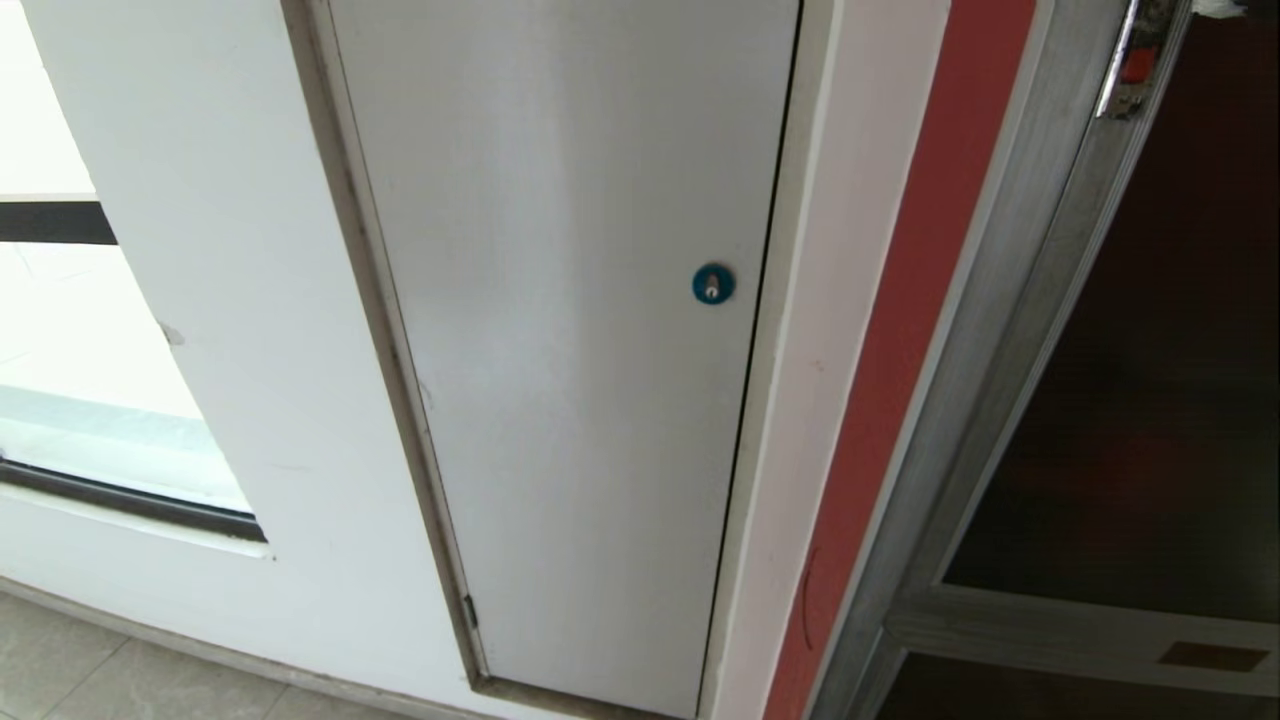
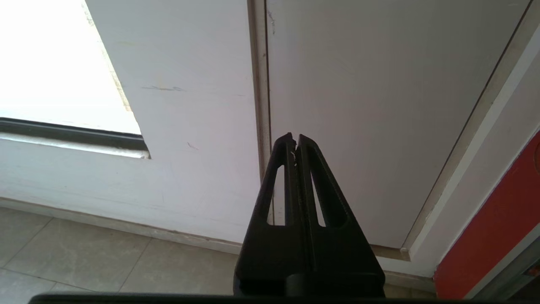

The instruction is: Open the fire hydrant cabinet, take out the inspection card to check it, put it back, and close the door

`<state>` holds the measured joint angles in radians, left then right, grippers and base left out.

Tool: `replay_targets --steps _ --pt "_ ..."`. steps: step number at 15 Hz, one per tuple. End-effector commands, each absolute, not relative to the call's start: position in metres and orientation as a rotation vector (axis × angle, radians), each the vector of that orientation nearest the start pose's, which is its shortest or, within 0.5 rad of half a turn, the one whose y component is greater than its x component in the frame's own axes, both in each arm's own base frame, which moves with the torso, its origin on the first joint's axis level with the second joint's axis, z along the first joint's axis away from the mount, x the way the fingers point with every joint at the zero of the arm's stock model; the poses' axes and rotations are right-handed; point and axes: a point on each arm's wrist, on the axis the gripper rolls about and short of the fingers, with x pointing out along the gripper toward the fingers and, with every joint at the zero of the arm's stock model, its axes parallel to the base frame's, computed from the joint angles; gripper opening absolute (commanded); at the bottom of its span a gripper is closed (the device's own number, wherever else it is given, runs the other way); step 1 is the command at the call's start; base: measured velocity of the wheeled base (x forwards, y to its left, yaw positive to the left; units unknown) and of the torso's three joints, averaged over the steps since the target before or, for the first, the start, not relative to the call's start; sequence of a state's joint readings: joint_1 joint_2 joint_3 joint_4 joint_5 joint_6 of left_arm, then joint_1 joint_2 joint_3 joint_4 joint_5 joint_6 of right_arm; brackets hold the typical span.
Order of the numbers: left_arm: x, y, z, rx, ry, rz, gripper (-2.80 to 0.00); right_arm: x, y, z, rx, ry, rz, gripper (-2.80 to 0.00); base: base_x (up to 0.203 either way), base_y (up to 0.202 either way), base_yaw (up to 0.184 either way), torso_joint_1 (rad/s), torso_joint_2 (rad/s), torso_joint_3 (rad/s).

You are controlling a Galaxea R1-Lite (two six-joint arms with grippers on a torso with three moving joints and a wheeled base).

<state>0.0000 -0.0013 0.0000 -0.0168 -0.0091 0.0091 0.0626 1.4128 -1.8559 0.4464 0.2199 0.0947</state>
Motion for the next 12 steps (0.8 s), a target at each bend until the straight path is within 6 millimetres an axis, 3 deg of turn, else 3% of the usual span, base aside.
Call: replay_targets --steps 1,7,12 --pt "-0.022 0.000 0.076 0.009 -0.011 -0.011 -2.80 0.164 0.017 0.443 0.093 -0.004 0.300 -2.80 0.000 0.000 0.000 0.000 0.00 0.000" --pt "-0.022 0.000 0.076 0.009 -0.011 -0.009 -2.80 0.122 0.016 0.431 0.096 -0.003 0.315 -2.80 0.000 0.000 0.000 0.000 0.00 0.000" --pt "-0.022 0.000 0.076 0.009 -0.012 -0.009 -2.80 0.056 0.010 0.417 0.083 -0.068 0.301 -2.80 0.000 0.000 0.000 0.000 0.00 0.000"
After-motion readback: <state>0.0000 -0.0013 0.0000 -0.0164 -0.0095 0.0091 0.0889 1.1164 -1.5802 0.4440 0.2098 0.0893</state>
